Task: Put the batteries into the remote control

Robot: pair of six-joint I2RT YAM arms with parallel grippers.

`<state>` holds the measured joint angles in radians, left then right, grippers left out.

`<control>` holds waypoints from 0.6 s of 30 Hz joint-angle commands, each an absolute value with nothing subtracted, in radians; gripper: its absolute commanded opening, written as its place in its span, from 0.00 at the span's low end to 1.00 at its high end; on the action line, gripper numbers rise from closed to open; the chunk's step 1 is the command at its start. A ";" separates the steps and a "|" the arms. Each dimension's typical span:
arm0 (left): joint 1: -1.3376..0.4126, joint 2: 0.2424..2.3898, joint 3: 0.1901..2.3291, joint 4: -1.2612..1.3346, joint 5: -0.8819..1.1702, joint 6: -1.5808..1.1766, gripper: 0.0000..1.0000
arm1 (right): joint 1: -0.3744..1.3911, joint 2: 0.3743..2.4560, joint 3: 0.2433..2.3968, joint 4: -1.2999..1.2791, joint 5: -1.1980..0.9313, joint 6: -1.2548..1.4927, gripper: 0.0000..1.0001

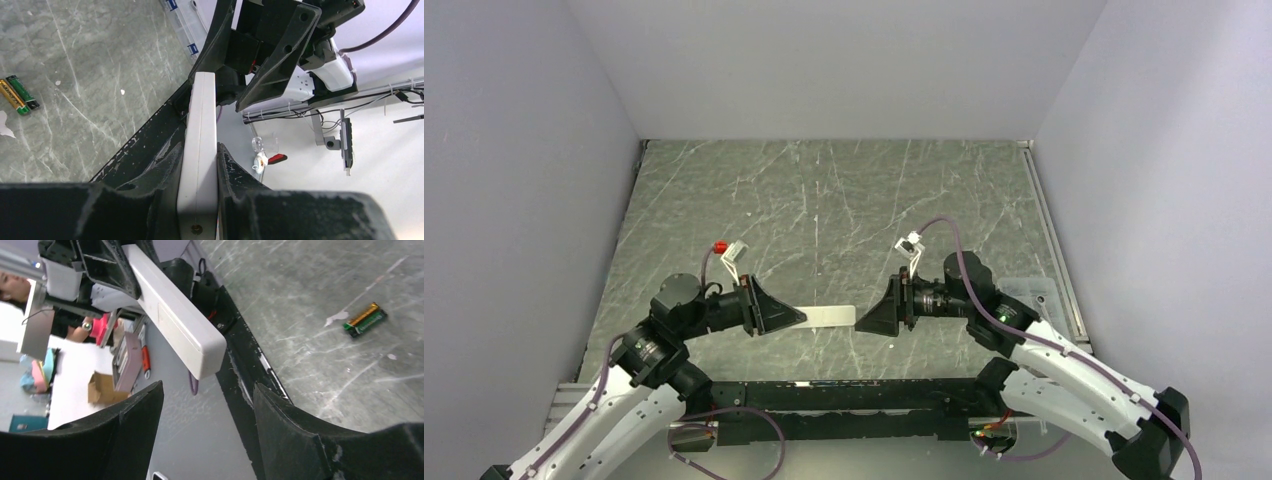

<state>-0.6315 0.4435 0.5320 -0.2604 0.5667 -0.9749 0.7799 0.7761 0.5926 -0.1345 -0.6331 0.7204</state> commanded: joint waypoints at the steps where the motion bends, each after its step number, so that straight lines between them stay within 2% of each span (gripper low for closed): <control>1: -0.628 0.420 0.489 -0.183 0.534 -1.028 0.00 | 0.778 0.728 0.551 -0.104 -0.526 0.773 0.67; 18: -0.627 0.401 0.399 -0.083 0.516 -1.159 0.00 | 0.782 0.708 0.514 -0.023 -0.420 0.856 0.55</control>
<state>-0.6315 0.4076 0.4007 -0.1581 0.5251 -1.1206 0.7795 0.7078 0.5140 -0.0959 -0.4522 0.8204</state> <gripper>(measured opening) 0.273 0.557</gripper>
